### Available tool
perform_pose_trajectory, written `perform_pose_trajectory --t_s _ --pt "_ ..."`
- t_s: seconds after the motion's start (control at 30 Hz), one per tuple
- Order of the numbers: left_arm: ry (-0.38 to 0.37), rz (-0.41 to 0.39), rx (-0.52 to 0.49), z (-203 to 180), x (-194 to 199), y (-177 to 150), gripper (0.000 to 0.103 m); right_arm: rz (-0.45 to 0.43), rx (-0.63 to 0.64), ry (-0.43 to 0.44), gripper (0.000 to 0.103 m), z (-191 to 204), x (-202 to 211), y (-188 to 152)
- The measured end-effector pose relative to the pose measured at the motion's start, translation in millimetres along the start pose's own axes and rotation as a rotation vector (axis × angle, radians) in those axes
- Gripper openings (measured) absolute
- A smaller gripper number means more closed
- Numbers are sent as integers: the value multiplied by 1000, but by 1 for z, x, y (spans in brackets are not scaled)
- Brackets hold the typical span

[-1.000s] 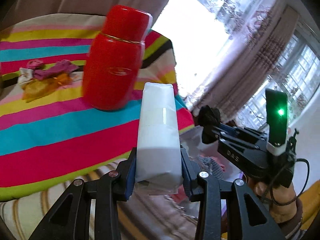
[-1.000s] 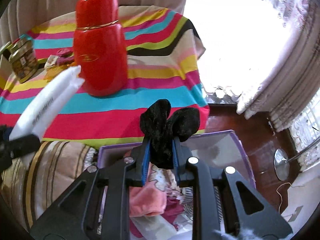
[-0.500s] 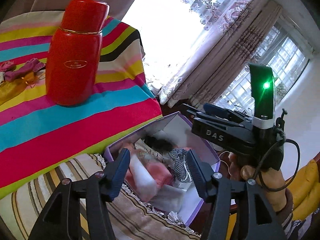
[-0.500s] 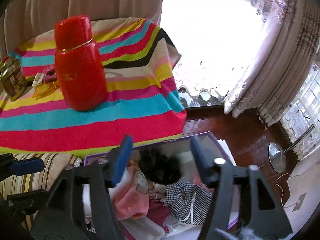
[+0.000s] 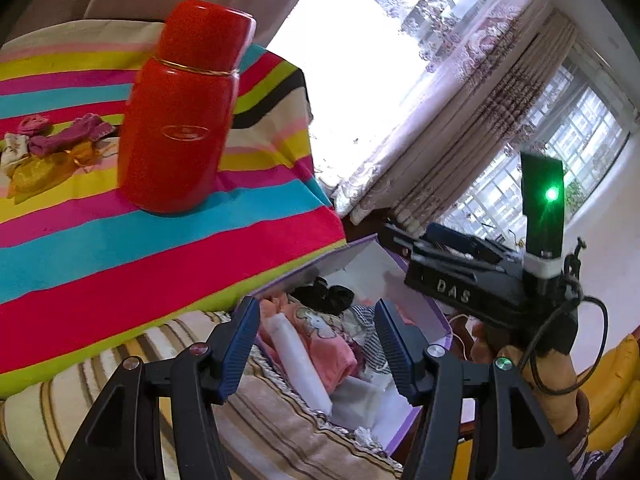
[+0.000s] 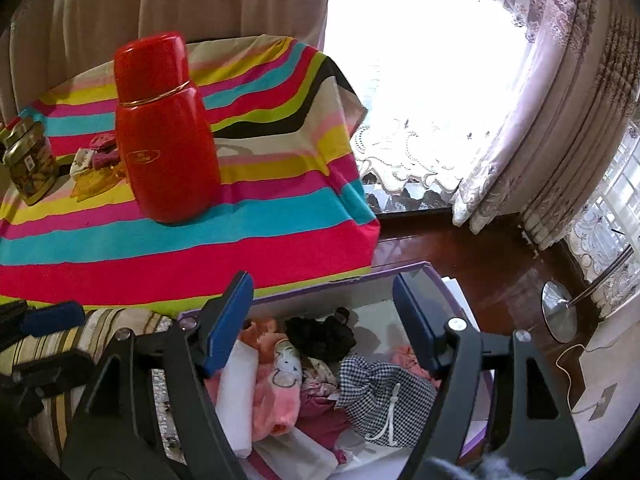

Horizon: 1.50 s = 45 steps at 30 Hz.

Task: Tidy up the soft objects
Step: 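Lower both items into the white box and open both grippers, then move both grippers back over the striped table toward the remaining items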

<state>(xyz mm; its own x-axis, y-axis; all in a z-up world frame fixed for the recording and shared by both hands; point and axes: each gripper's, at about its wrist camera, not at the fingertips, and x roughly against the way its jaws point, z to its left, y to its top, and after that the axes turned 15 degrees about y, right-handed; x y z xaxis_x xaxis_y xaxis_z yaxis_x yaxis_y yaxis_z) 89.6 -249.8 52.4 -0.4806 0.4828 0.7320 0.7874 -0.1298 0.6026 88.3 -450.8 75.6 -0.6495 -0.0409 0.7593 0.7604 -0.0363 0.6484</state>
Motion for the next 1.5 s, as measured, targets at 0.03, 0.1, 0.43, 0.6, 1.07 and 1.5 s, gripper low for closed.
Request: perform_pose_trajectory --t_s 0.03,0.1,0.43,0.6,1.07,1.5 --pt "5 -3 6 3 1 1 61 3 7 6 75 4 -1 0" --pt "21 -12 19 12 3 3 61 10 18 28 75 14 -4 1" --pt "90 -56 117 61 18 15 61 36 89 114 75 66 -15 4" --pt "176 -80 150 85 25 20 61 45 133 149 75 95 -22 6" --pt "372 -140 195 137 45 27 61 53 242 216 75 168 -39 17" --pt "447 -185 314 206 67 48 61 24 287 305 75 239 -71 59"
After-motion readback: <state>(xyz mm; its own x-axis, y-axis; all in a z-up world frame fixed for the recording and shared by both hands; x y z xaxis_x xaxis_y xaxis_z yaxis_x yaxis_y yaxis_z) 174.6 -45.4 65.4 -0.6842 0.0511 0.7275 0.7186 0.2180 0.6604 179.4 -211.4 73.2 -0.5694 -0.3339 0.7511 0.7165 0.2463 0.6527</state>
